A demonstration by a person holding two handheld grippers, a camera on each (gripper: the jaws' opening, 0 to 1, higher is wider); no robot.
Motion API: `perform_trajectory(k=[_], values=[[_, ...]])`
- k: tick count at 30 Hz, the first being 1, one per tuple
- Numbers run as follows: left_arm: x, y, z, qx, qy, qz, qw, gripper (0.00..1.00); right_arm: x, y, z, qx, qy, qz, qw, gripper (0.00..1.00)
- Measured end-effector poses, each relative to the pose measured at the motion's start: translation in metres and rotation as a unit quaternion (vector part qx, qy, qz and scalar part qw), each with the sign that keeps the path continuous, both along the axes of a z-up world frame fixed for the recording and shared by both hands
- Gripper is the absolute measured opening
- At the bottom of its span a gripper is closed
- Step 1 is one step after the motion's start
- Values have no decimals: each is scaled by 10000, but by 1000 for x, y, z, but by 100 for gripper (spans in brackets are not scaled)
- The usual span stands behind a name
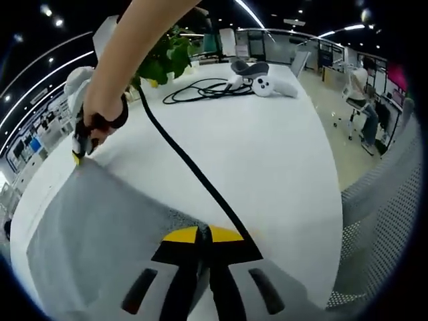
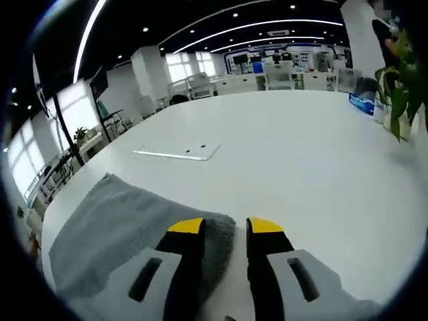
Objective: Fold the towel on the table until its edges align and the towel forms a compact rectangular stack.
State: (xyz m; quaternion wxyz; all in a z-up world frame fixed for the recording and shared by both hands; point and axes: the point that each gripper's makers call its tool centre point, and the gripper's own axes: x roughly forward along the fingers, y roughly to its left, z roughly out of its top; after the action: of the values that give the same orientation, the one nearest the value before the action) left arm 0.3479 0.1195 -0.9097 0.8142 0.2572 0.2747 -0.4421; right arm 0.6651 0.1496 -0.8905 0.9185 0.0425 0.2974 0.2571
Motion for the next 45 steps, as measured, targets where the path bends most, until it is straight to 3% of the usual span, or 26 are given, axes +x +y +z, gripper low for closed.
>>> perform_trajectory(k=[3,12,21,29,38,45], values=[[0,0,0,-1,-1,-2,10000,4,-3,1,-4,19,84,-33,10000,11],[0,0,-1,-3,-42,4,10000,4,-8,3,-10,-243,8,184,9995,3],[0,1,-1,-120,-213,43,9997,2,-6,3,-10,-346,-32,240,9991,1],[3,2,3,-160,-146,74,9997,2,-3,2,-4,-222,3,189,9996,1],[4,8,25,-394,-195,260,9987,3,-2,6,16,-195,-87,242,9995,1],[8,21,52,-608,-468,528,9957,3,-4,16,34,-275,-196,365,9988,1]])
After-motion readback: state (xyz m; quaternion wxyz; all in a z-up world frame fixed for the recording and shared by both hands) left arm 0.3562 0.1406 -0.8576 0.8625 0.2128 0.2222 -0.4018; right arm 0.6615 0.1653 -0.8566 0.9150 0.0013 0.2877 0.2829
